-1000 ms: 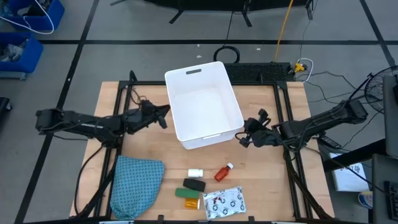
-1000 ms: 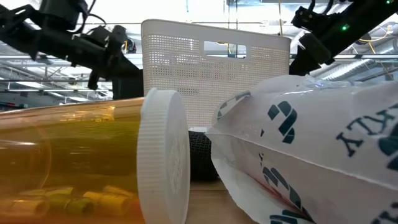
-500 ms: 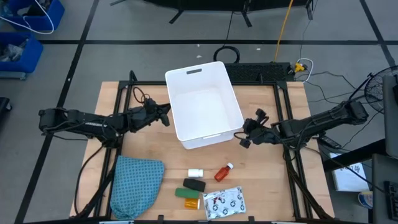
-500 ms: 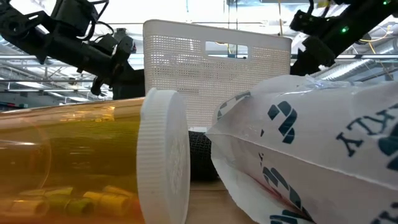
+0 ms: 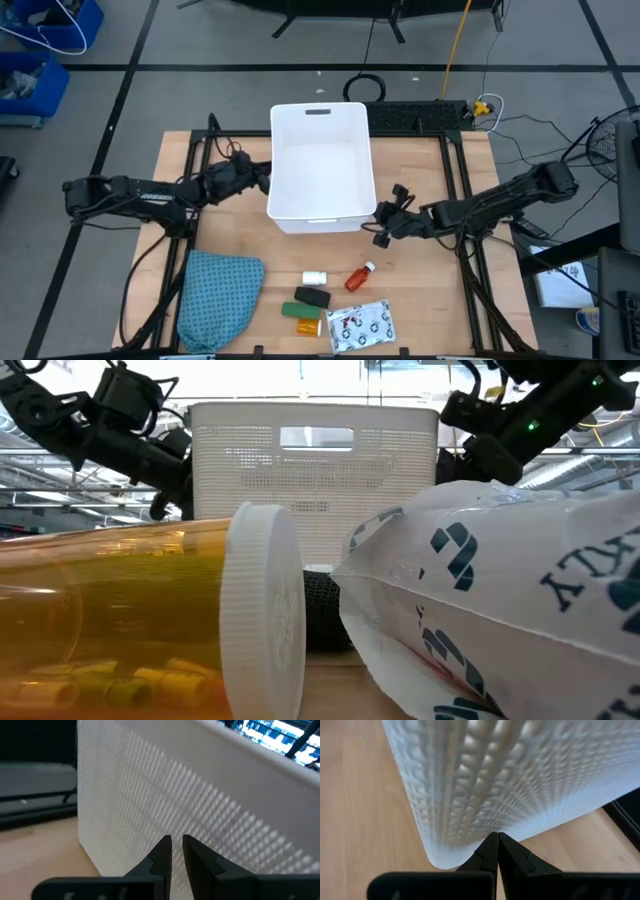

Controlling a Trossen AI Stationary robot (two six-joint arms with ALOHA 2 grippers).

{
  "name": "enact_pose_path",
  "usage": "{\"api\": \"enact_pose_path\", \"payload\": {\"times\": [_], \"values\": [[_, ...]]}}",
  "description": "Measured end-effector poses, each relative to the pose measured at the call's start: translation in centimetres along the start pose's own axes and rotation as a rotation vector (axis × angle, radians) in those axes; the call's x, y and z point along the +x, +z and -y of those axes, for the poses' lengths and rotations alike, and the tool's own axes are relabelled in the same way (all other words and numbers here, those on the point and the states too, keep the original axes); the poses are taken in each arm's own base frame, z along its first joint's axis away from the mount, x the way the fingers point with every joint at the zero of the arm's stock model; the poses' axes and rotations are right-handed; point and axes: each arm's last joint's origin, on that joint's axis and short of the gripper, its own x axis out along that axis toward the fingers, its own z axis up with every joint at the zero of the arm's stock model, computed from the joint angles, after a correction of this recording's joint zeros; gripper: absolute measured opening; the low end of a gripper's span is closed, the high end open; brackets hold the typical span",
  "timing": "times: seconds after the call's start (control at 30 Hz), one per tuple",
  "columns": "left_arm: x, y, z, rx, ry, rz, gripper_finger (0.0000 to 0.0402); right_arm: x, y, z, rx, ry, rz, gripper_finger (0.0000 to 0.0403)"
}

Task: Pick & place medical supplies in basket/bin
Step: Adjust the white bin, then put the red pill bottle into the white bin

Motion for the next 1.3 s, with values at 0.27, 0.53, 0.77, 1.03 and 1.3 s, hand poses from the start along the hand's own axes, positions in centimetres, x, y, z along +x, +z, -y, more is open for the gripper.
{"api": "enact_pose_path", "payload": {"times": [0.27, 0.53, 0.77, 1.03, 1.3], "values": [[1.5, -1.2, -0.3, 0.004, -0.012, -0.074, 0.0051, -0.3, 0.0, 0.2, 0.0, -0.001, 0.001, 0.0], [2.0, -1.3, 0.0, 0.029, -0.008, -0.085, 0.0051, -1.3, -0.3, 1.1, 0.03, -0.058, -0.024, 0.0], [1.2, -0.9, -0.1, 0.084, 0.01, -0.108, 0.0051, -3.7, -0.5, 2.4, 0.086, -0.062, -0.035, 0.0], [-0.3, -0.6, 0.1, 0.157, -0.02, -0.167, 0.0051, -6.0, -0.5, 1.7, 0.077, 0.049, 0.022, 0.0], [-3.5, -2.1, 0.9, 0.425, -0.267, -0.453, 0.0051, -9.6, 0.5, -1.3, 0.065, 0.393, 0.206, 0.0]]}}
